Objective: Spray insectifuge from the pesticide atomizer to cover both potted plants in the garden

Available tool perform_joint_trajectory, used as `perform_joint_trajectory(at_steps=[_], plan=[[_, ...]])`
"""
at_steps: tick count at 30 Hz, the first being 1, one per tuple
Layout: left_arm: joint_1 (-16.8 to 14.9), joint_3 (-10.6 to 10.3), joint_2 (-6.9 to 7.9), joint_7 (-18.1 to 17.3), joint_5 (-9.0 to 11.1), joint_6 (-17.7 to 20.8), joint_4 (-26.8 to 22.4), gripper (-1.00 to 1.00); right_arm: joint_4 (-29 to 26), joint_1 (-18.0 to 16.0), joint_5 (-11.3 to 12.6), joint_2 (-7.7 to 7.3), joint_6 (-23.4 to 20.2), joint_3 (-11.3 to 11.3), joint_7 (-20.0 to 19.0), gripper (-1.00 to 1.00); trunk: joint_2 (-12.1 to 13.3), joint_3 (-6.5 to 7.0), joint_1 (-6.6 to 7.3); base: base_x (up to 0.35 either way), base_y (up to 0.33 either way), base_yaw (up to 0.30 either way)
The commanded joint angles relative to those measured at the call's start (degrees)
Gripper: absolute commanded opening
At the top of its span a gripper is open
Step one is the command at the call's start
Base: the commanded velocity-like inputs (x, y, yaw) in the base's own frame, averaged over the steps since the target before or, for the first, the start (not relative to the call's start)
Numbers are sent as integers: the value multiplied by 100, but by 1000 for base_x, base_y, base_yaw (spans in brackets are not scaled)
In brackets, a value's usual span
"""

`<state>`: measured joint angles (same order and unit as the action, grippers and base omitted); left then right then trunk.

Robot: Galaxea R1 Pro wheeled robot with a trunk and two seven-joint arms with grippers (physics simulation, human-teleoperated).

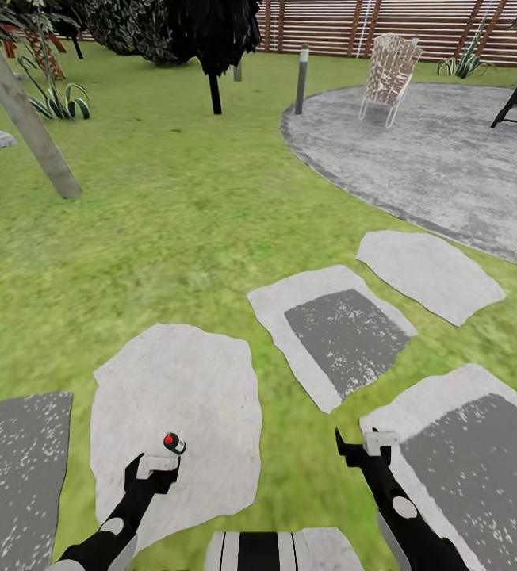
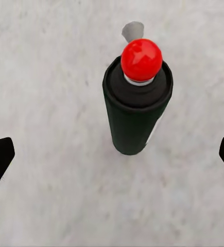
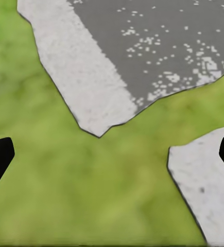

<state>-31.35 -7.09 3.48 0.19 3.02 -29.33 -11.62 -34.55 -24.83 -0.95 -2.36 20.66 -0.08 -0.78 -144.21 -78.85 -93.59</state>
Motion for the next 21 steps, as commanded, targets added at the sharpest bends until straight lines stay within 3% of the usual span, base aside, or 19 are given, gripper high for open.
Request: perform_joint_trajectory(at_steps=[1,21], plan=[[-3,-36,3,2,32,-68,7,100,1,-3,-8,-1,17,-1,-9,100,-3,-26,-1,0,0,0],[-3,-36,-1,-1,35,-159,5,100,-5,0,-10,-1,17,-1,-2,100,-28,-589,-50,0,0,0]])
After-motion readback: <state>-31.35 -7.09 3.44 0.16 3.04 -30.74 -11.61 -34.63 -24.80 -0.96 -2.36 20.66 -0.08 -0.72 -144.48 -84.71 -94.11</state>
